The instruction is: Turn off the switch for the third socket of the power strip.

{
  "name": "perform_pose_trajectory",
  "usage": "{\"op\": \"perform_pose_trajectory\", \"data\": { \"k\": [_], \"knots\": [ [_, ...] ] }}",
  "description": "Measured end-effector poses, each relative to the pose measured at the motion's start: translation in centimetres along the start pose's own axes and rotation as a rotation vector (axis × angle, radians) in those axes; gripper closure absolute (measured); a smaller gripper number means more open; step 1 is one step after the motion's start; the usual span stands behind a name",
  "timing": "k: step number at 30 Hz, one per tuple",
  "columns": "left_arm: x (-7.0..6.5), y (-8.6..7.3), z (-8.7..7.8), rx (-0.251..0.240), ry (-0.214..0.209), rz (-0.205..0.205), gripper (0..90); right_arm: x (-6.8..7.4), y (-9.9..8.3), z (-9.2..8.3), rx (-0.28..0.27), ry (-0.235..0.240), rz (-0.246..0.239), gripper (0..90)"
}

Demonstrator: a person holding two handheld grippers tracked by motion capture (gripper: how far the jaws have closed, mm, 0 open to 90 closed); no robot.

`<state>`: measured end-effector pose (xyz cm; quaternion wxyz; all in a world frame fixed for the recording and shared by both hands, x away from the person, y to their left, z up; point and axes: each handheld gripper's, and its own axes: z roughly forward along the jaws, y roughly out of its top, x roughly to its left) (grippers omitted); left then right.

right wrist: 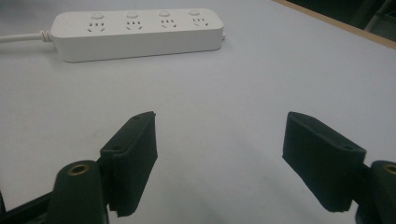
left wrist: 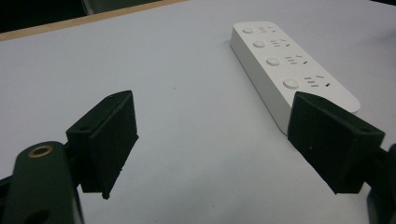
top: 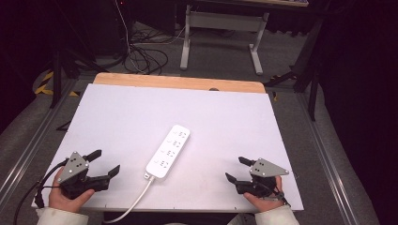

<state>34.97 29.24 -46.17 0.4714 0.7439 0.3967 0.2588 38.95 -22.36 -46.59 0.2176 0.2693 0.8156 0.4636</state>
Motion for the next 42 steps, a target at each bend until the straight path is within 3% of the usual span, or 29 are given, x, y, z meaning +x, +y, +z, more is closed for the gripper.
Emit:
{"op": "perform_pose_trajectory", "data": {
  "k": [14,23,28,42],
  "knots": [
    [0.1,0.3,-0.2,0.012,0.028,0.038,17.7,0.0,0.0,0.0,0.0,-0.001,-0.004,26.7],
    [0.1,0.7,-0.1,0.029,-0.005,0.003,18.2,0.0,0.0,0.0,-0.001,-0.003,-0.005,26.6],
    [0.1,1.3,0.0,0.042,-0.022,-0.027,19.9,0.0,0.0,0.0,0.0,-0.002,-0.002,26.6],
    [-1.3,4.9,2.1,0.059,-0.069,0.036,23.7,0.0,0.0,0.1,0.001,0.002,0.001,26.6]
  ]
}}
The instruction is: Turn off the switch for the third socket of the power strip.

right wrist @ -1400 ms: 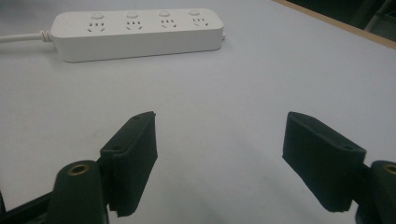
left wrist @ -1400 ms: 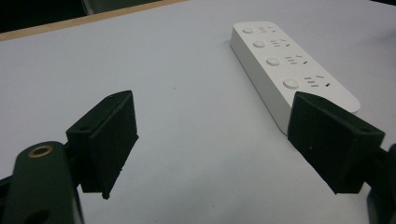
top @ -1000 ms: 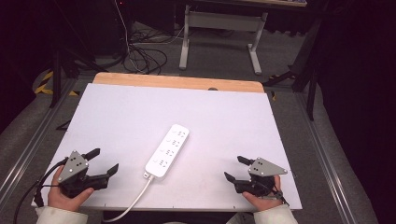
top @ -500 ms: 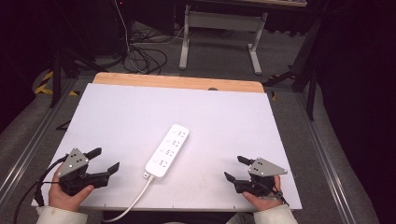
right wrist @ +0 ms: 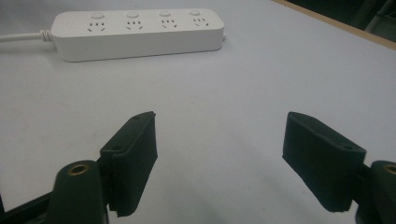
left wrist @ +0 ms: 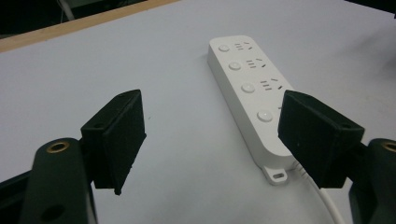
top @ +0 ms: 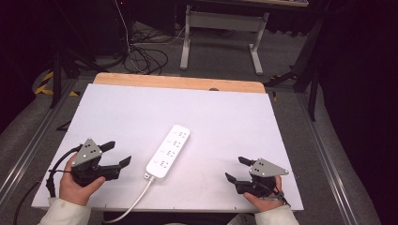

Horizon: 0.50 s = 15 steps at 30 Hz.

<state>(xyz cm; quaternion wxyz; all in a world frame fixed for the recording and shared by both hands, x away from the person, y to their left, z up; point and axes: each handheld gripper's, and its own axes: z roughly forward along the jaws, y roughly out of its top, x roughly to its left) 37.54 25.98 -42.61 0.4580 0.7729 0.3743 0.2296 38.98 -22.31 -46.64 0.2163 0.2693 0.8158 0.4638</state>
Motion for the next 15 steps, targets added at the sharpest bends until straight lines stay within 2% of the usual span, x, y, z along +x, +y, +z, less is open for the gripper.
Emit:
{"op": "perform_pose_trajectory", "data": {
  "k": [15],
  "knots": [
    [-0.3,2.3,2.4,-0.006,-0.032,-0.003,26.0,0.0,-0.1,0.0,-0.002,0.005,0.005,26.5]
  ]
}}
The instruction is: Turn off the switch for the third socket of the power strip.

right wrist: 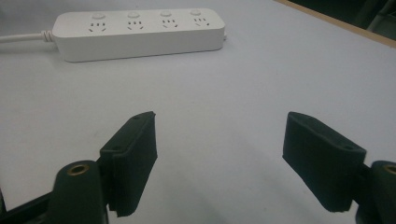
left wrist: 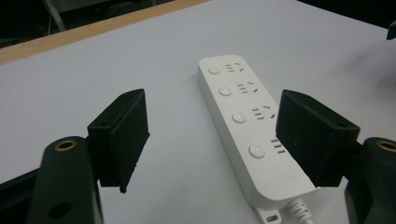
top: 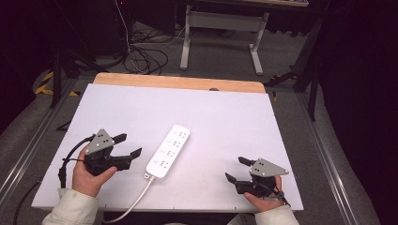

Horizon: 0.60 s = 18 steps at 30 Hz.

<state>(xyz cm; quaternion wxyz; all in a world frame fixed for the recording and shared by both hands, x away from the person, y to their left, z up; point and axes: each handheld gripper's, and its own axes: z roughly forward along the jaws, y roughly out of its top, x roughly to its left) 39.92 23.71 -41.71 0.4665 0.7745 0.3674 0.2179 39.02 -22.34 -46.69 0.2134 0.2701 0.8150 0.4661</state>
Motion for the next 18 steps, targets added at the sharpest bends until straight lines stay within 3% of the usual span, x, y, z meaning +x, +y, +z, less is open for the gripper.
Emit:
{"op": "perform_pose_trajectory", "data": {
  "k": [18],
  "knots": [
    [-0.8,1.9,2.9,0.008,-0.043,0.016,26.7,-0.1,0.0,-0.1,0.002,0.003,-0.005,26.5]
  ]
}}
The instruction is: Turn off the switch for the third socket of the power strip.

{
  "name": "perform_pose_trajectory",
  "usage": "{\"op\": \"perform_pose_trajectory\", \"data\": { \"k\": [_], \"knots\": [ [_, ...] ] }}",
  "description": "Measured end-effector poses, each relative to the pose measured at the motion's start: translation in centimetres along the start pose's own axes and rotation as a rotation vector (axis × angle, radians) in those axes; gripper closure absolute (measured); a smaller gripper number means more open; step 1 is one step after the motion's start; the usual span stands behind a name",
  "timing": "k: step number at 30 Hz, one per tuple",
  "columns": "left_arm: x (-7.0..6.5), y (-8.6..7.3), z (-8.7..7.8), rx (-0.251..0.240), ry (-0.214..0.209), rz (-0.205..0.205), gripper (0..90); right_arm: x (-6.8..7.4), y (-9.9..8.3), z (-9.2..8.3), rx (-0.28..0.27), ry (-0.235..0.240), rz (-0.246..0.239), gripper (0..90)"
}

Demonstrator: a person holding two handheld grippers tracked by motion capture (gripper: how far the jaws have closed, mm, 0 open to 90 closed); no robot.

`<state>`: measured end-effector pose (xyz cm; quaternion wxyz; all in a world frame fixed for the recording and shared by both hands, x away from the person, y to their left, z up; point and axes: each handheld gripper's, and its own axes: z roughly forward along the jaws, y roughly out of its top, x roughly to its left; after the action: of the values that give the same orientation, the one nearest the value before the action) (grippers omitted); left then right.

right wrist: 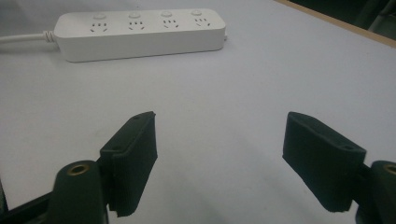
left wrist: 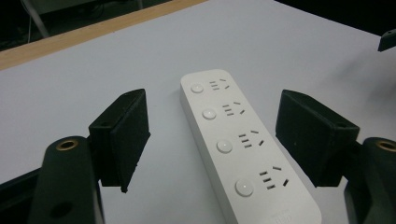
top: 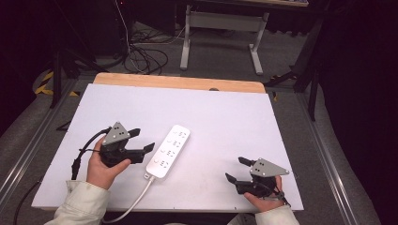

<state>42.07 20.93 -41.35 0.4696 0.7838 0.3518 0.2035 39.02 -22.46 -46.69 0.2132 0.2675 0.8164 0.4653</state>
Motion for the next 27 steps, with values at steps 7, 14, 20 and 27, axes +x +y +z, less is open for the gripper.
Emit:
{"op": "perform_pose_trajectory", "data": {
  "k": [7,14,20,27],
  "knots": [
    [-0.4,0.7,1.2,-0.009,-0.002,0.019,29.5,0.0,0.0,-0.1,0.0,0.0,0.001,26.6],
    [-0.8,1.2,2.4,-0.001,0.001,0.032,29.9,-0.1,-0.1,0.0,0.002,0.0,0.0,26.6],
    [-0.8,1.4,3.3,0.002,0.009,0.034,30.9,-0.2,-0.1,0.0,0.0,-0.001,0.0,26.6],
    [-0.7,1.3,3.8,-0.007,0.036,0.042,40.3,-0.2,-0.1,0.0,-0.002,0.002,0.003,26.6]
  ]
}}
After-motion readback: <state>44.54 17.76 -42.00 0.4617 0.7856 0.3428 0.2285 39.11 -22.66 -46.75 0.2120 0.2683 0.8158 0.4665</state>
